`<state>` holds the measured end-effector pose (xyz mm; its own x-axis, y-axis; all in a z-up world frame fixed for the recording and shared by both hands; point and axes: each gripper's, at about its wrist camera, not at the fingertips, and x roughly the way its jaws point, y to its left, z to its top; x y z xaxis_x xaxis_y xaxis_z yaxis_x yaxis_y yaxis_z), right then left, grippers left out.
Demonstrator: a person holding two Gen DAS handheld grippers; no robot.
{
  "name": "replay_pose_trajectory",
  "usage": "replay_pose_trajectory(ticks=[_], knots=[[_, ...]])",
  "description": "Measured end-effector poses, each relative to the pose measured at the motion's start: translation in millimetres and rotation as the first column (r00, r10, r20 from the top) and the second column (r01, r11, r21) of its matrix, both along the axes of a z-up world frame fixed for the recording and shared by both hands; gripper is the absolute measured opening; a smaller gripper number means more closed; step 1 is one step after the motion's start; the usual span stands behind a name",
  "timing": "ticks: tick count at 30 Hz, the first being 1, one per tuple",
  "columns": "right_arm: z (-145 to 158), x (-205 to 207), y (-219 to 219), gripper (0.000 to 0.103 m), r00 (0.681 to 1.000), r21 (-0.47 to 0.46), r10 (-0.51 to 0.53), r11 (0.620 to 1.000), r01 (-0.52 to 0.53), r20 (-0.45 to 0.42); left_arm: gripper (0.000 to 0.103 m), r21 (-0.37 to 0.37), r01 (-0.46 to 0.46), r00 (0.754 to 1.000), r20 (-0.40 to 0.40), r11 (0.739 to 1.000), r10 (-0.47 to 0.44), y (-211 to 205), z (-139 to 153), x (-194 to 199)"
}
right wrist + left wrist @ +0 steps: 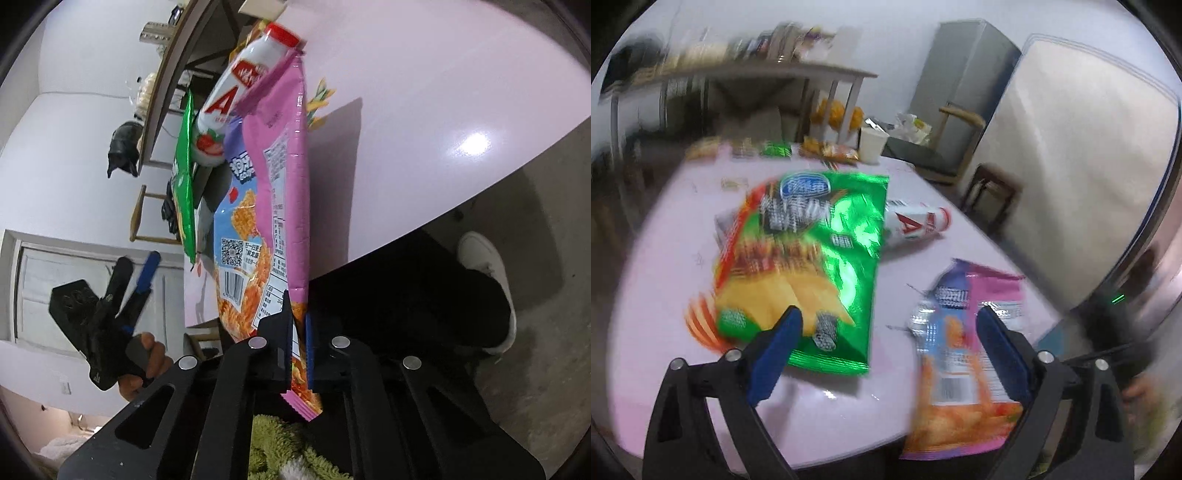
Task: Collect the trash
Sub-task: 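Grasp the pink cracker bag with the right tool while the left tool grasps the green chip bag, then lift the pink cracker bag and green chip bag off the table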
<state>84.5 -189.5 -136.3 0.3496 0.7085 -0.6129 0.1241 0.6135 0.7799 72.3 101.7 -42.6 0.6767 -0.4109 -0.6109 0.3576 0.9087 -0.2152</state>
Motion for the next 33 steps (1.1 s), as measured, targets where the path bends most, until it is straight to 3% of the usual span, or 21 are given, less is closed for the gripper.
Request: replay_pose_trajectory(ticks=[2, 3, 5, 8, 9, 12, 14, 16, 20, 23, 29, 33], knots=[[2, -2, -7, 0.003, 1.0, -0.009, -0.024, 1.0, 0.024, 0.009, 0.088, 0.153, -0.026, 0.998, 0.059, 0.988, 0.017, -17, 3, 5], [2, -2, -10, 0.003, 0.999, -0.01, -0.032, 0.999, 0.032, 0.011, 0.088, 0.193, -0.035, 0.997, 0.08, 0.981, 0.02, -22, 3, 8], [2, -2, -15, 0.003, 0.999, -0.008, -0.051, 0.999, 0.052, 0.015, 0.087, 0.324, -0.065, 0.988, 0.151, 0.944, 0.017, -41, 0, 15], [1, -3, -20, 0.003, 0.997, 0.001, -0.069, 0.998, 0.069, 0.015, 0.087, 0.492, -0.114, 0.974, 0.228, 0.863, -0.002, -61, -12, 22], [1, -4, -19, 0.003, 0.997, 0.003, -0.073, 0.997, 0.073, 0.016, 0.087, 0.561, -0.133, 0.969, 0.247, 0.817, -0.012, -71, -20, 28], [0, -4, -18, 0.003, 0.997, 0.008, -0.077, 0.997, 0.077, 0.019, 0.085, 0.667, -0.168, 0.963, 0.268, 0.726, -0.023, -81, -37, 41], [-1, -5, -16, 0.003, 0.997, 0.007, -0.078, 0.997, 0.077, 0.025, 0.078, 0.697, -0.19, 0.962, 0.273, 0.691, -0.011, -83, -44, 48], [-2, -5, -19, 0.004, 0.997, 0.016, -0.079, 0.997, 0.079, 0.024, 0.07, 0.712, -0.201, 0.962, 0.273, 0.673, -0.002, -82, -48, 52], [-5, -7, -22, 0.004, 0.997, 0.031, -0.078, 0.997, 0.077, 0.024, 0.042, 0.733, -0.214, 0.964, 0.267, 0.646, 0.016, -81, -54, 61], [-6, -8, -26, 0.004, 0.996, 0.038, -0.08, 0.996, 0.079, 0.027, 0.026, 0.734, -0.211, 0.966, 0.258, 0.645, 0.023, -79, -56, 64], [-9, -13, -33, 0.008, 0.995, 0.067, -0.094, 0.994, 0.092, 0.027, 0.02, 0.766, -0.212, 0.961, 0.277, 0.607, -0.013, -85, -62, 54], [-5, -16, -37, 0.016, 0.993, 0.073, -0.11, 0.992, 0.107, 0.036, 0.015, 0.763, -0.213, 0.959, 0.283, 0.61, -0.019, -86, -63, 47]])
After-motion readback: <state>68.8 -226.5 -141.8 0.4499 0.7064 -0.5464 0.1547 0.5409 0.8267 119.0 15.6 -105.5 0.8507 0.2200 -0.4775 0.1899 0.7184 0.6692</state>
